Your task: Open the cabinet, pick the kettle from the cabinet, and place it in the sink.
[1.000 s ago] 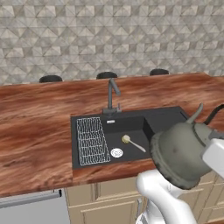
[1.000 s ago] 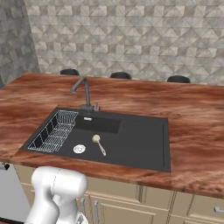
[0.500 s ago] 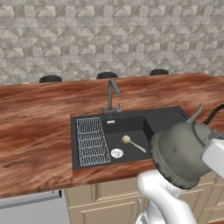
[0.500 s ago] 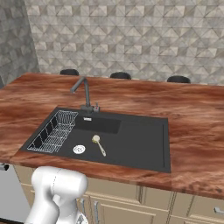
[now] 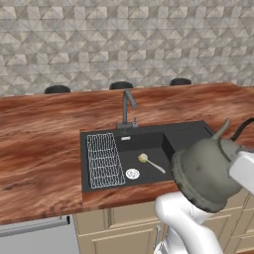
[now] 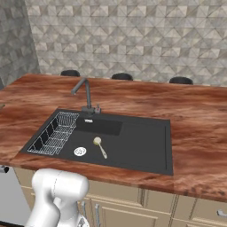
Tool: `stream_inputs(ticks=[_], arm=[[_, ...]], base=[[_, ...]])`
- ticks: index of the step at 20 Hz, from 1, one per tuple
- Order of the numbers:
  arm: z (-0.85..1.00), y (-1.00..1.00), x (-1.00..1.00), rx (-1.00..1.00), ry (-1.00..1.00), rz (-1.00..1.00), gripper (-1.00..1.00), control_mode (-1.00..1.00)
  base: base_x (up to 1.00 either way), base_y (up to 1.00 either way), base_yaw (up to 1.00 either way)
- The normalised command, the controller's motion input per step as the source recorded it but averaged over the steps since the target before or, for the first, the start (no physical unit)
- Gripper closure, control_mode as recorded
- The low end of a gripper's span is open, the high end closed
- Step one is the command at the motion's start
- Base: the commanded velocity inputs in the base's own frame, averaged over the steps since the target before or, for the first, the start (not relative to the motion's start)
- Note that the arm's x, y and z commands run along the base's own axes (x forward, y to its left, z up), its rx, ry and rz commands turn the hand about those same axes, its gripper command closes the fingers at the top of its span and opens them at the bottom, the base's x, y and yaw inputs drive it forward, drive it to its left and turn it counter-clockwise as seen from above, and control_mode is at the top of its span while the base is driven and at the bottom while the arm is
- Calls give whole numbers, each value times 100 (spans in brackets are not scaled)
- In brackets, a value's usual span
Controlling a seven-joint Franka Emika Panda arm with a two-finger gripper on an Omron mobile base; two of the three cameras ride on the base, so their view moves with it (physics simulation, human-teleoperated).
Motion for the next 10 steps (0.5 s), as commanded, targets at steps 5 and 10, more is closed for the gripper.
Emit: stream_inputs(ticks=[5,10], arm=[[0,-23,16,2,1,0,100,-100],[0,-27,22,0,0,0,100,-100]], base=[[0,0,0],[0,0,0]])
